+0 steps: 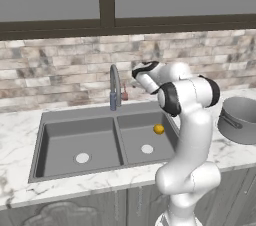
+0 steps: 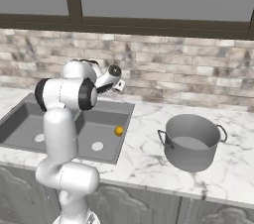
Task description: Dump the lemon from the pot into the sink. Then turn on the water and wash the lemon. Then turn off the water and put the lemon back in the pot.
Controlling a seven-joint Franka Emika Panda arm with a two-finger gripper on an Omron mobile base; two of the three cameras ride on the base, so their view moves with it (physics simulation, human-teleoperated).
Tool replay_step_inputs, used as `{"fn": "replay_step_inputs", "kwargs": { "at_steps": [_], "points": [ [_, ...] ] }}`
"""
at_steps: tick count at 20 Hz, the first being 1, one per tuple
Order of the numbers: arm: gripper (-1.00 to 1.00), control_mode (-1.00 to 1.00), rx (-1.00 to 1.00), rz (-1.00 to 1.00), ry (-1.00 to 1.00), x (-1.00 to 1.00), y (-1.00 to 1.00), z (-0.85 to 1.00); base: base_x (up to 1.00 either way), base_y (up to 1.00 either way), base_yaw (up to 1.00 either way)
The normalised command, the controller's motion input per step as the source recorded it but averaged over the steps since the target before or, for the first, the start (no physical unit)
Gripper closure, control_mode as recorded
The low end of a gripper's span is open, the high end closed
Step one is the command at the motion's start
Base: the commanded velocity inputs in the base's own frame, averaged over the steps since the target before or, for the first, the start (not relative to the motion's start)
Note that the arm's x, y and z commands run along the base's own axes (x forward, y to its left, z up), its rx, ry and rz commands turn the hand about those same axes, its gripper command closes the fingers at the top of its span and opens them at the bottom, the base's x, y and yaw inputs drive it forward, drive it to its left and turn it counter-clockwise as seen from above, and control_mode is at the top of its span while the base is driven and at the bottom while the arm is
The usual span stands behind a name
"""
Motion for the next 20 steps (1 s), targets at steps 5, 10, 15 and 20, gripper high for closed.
{"fn": "replay_step_inputs", "kwargs": {
  "at_steps": [5,10,15,20],
  "points": [
    [-1.00,-1.00,0.00,-0.03,0.00,-1.00,-0.51,0.31,0.00,0.00,0.00],
    [-1.00,-1.00,0.00,-0.03,0.03,-1.00,-0.48,0.15,0.00,0.00,0.00],
    [-1.00,-1.00,0.00,0.00,0.18,-0.95,-0.30,0.17,0.00,0.00,0.00],
    [-1.00,-1.00,0.00,0.00,0.35,-0.47,-0.02,0.13,0.00,0.00,0.00]
  ]
}}
